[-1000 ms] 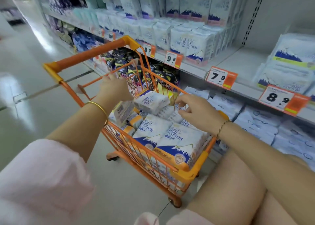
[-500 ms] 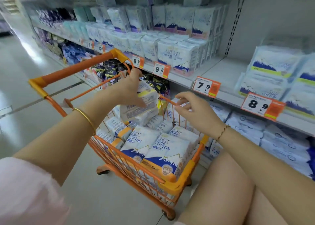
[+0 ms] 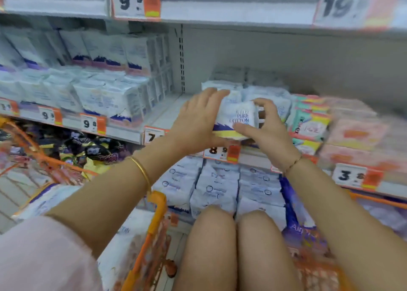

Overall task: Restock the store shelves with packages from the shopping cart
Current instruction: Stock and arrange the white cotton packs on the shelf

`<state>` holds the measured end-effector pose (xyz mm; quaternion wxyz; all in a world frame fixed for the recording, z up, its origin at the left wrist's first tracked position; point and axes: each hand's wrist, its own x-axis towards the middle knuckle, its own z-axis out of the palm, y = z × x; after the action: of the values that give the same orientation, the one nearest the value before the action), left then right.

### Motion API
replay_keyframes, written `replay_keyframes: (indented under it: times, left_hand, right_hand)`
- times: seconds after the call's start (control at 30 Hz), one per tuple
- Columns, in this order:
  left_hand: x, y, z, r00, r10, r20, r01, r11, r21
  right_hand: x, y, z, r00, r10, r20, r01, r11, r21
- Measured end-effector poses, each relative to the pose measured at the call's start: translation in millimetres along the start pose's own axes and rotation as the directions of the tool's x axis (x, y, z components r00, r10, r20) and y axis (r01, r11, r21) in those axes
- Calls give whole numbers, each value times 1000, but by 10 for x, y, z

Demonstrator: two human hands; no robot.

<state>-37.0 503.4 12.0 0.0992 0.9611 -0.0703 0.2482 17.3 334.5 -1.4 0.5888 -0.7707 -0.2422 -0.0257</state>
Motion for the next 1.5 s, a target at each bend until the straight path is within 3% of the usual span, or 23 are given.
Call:
replay_keyframes:
  times: [0.1, 0.2, 0.33, 0.5, 0.63, 0.73, 0.8, 0.87, 0.97, 1.07, 1.2, 1.33, 1.5]
  left_hand:
    - [324, 9, 183, 969, -226, 102, 248, 907, -339]
    - [504, 13, 365, 939, -266, 218, 343, 787, -513]
    - [575, -32, 524, 920, -303, 250, 392, 745, -540]
    - [529, -85, 498, 920, -312, 238, 393, 720, -572]
    - [377, -177, 374, 911, -331, 246, 413, 745, -525]
    - [152, -292, 146, 904, -385, 188, 424, 737, -526]
    - [-71, -413, -44, 882, -429, 193, 462, 707, -536]
    - [-345, -541, -228, 842, -487, 233, 529, 655, -539]
    - [-825, -752, -452, 778, -572, 260, 618, 624, -478]
    - [-1273, -935, -617, 693, -675, 254, 716, 599, -359]
    - [-1723, -1292, -718, 518, -803, 295, 836, 548, 22]
    - [-2029, -1603, -698, 308, -893, 329, 781, 435, 448]
    - [-2247, -1832, -529, 180, -935, 304, 805, 318, 501]
  right_hand:
    - [219, 95, -207, 989, -59, -137, 52, 997, -58]
    - [442, 212, -224, 974, -109, -199, 76, 983, -168]
    - [585, 413, -135, 970, -117, -211, 26, 921, -389]
    - [577, 488, -103, 985, -67, -156, -8, 900, -435]
    - [468, 406, -60, 964, -96, -247, -41, 868, -495]
    - [260, 245, 85, 889, -339, -307, 86, 783, -615]
    - [79, 102, 321, 895, -403, -192, 226, 779, -585]
    - [-106, -11, 636, 932, -361, -6, 314, 818, -482]
    - [-381, -136, 1129, 919, -316, 238, 381, 867, -322]
    - [-598, -267, 1547, 868, -320, 380, 412, 892, -189]
    - [-794, -383, 1949, 782, -290, 551, 391, 917, -72]
    - [-866, -335, 2182, 741, -231, 630, 363, 928, -86]
    - [-928, -211, 2266, 757, -168, 631, 316, 940, -128]
